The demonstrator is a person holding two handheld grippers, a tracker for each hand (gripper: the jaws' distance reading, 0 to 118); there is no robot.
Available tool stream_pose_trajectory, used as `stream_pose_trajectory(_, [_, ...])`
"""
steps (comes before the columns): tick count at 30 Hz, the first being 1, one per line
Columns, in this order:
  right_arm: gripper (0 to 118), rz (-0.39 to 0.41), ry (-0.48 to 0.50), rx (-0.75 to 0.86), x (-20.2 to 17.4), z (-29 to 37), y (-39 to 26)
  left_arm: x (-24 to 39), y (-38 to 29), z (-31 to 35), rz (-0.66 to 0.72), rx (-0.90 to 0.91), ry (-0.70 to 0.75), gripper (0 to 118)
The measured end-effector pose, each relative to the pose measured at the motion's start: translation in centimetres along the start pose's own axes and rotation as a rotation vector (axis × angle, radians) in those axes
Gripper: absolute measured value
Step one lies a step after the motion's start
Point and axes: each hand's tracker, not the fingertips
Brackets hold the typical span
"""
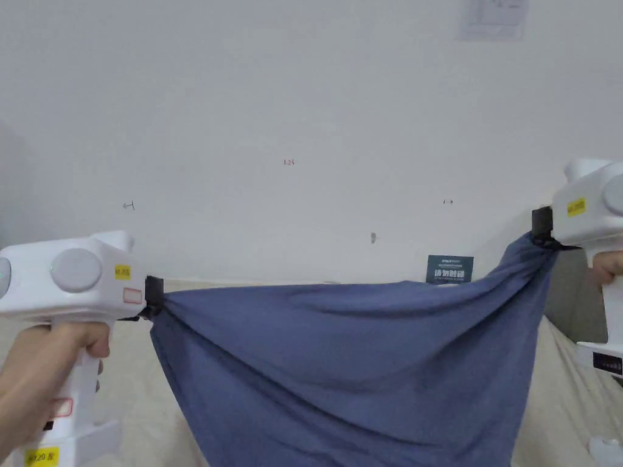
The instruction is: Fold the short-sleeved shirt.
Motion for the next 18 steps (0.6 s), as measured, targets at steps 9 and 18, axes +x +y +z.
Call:
stream_pose_trajectory(9, [3, -0.125, 0.016, 0.090, 1.9, 2.5, 4.8, 1.0, 9.3, 5.3, 0.016, 0.129, 0.075, 1])
stream_pose_trajectory(18, [3, -0.096, -0.028, 0.164, -0.8, 4.2, 7.9, 1.6, 13.3, 6.0, 0.016, 0.204, 0.104, 1])
